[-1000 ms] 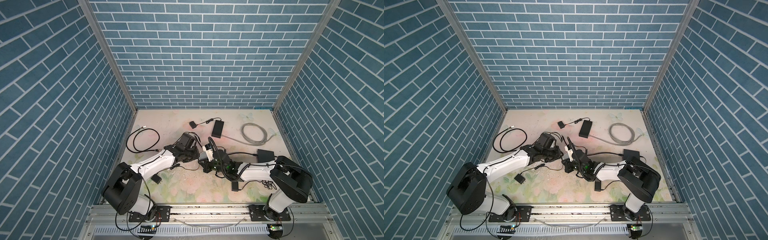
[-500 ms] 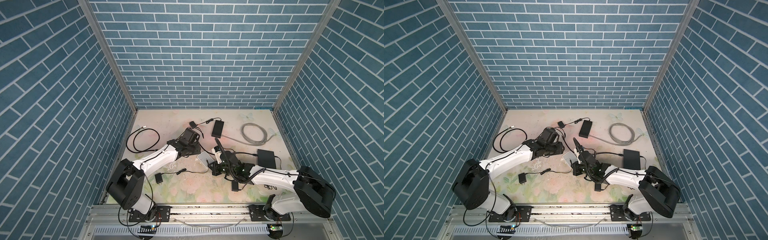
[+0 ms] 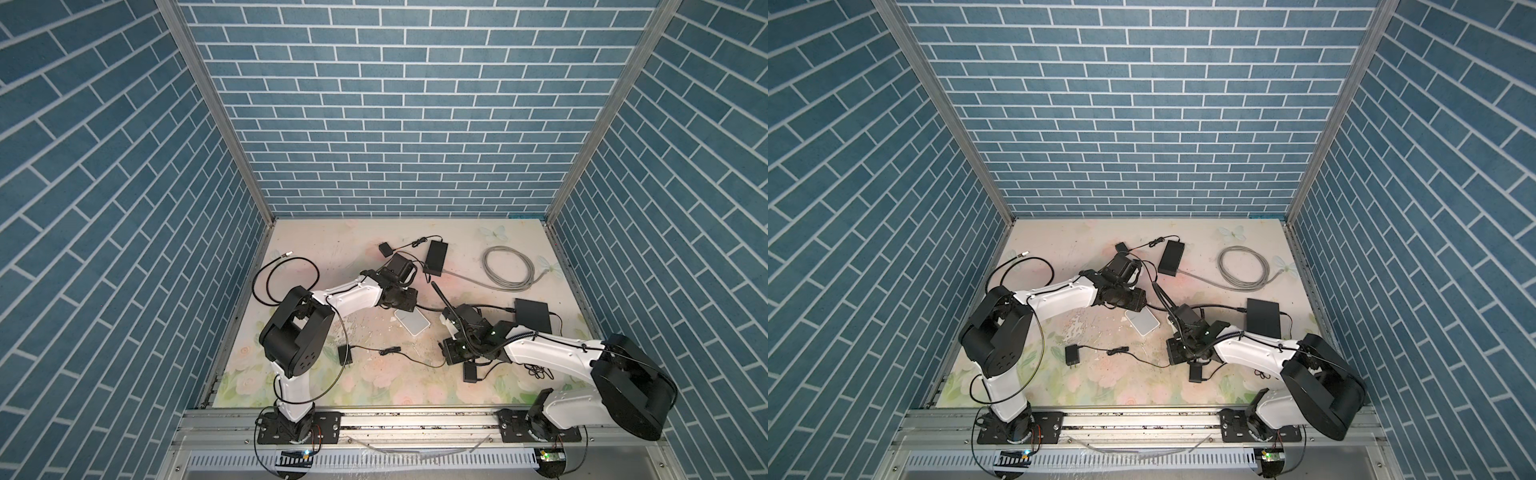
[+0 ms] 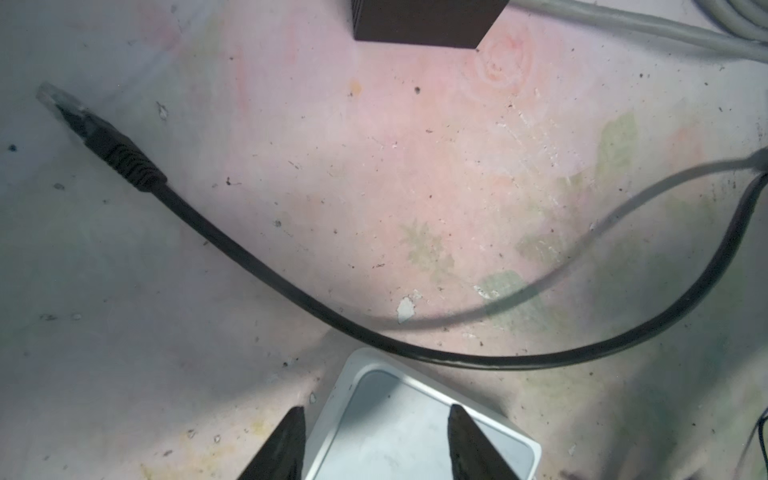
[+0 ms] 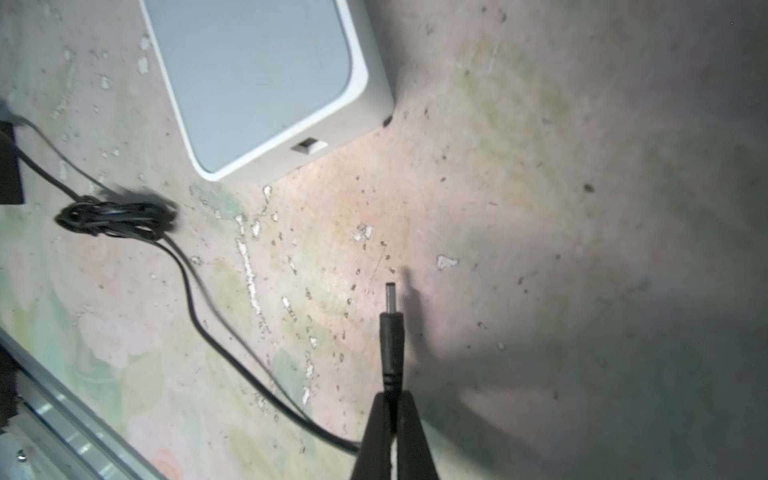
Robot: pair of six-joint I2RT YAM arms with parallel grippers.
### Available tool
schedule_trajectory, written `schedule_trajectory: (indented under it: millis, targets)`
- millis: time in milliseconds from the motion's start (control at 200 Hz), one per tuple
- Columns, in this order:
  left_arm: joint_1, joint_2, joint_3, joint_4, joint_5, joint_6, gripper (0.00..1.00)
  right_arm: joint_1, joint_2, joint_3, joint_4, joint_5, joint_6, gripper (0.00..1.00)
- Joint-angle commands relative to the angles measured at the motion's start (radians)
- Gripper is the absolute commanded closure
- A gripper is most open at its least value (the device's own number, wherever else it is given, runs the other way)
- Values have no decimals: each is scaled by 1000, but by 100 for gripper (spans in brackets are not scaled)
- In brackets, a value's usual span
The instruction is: Insert the plug into the switch port
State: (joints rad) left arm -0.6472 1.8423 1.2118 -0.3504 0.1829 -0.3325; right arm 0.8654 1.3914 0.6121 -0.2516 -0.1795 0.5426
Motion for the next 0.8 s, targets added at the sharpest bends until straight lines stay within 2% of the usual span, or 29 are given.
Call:
schedule_trajectory:
  millis: [0, 135, 265, 585, 795]
  targets:
    - [45, -13, 0, -23, 93, 64, 43, -2, 30, 54, 13, -11, -114, 100]
    - [95, 10, -4, -14, 232, 98, 42, -1, 47, 54, 66, -15, -165, 100]
    - [103, 75, 4, 21, 363, 119, 42, -1, 42, 33, 138, -42, -206, 100]
    - [115, 109, 4, 74, 388, 121, 43, -2, 131, 83, 114, -32, -268, 100]
    - [116, 127, 11, 60, 401, 147, 45, -2, 138, 68, 151, -1, -273, 100]
